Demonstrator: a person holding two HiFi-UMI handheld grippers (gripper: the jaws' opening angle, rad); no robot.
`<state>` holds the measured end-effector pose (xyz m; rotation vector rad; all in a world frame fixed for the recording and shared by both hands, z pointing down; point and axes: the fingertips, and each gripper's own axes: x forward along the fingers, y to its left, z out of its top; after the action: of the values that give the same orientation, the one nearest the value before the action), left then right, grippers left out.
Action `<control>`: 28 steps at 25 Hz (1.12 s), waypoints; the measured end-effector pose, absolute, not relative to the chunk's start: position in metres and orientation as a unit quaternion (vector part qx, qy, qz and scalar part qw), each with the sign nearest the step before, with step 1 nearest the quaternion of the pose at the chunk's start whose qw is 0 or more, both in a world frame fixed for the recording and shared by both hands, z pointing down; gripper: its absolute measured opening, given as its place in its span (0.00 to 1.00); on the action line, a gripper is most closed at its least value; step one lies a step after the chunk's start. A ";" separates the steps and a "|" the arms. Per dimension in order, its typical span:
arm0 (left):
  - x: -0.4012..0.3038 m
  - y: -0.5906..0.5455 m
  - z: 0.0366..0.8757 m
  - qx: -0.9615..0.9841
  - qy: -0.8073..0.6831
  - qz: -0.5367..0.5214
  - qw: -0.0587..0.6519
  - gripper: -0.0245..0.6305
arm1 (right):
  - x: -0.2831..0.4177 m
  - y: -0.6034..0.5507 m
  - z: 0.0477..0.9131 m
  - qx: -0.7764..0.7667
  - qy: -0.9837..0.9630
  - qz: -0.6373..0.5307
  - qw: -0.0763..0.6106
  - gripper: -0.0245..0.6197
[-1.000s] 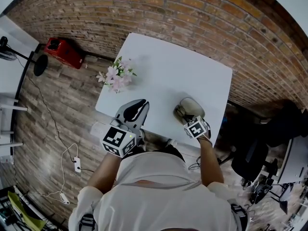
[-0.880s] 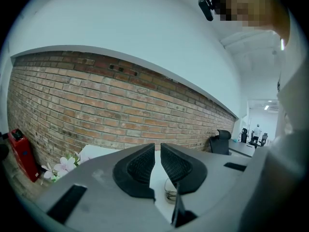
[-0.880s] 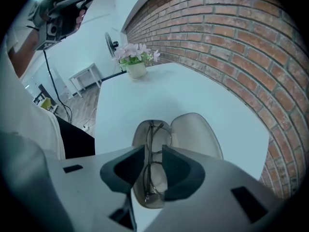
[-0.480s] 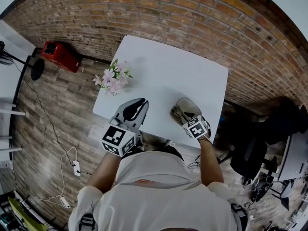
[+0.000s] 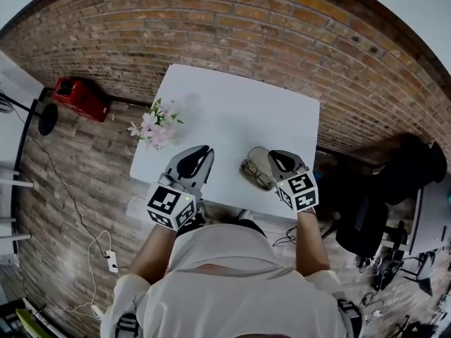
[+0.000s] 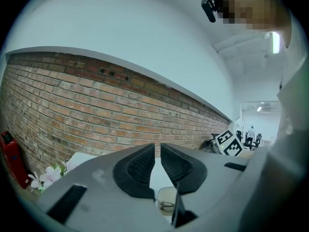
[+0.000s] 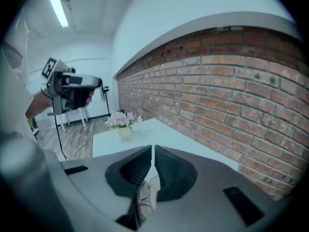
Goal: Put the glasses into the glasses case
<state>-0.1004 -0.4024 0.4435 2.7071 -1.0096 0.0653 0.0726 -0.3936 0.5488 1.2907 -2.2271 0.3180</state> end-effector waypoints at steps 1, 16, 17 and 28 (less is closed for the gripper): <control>-0.097 -0.402 0.441 0.931 -0.343 0.021 0.122 0.11 | 0.074 -0.394 0.532 0.489 -0.828 0.108 0.252 0.15; -0.061 -0.391 0.402 0.955 -0.288 -0.012 0.075 0.11 | 0.109 -0.354 0.371 0.593 -0.805 0.009 0.033 0.12; -0.060 -0.392 0.401 0.955 -0.287 -0.012 0.074 0.11 | 0.110 -0.354 0.371 0.595 -0.803 0.003 0.040 0.12; -0.057 -0.407 0.397 0.956 -0.284 -0.010 0.068 0.11 | 0.110 -0.370 0.382 0.592 -0.804 0.016 0.053 0.12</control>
<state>-0.0572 -0.4068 0.3970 2.8809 -0.8562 -0.0309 0.1095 -0.3699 0.3816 1.7980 -2.4448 0.0474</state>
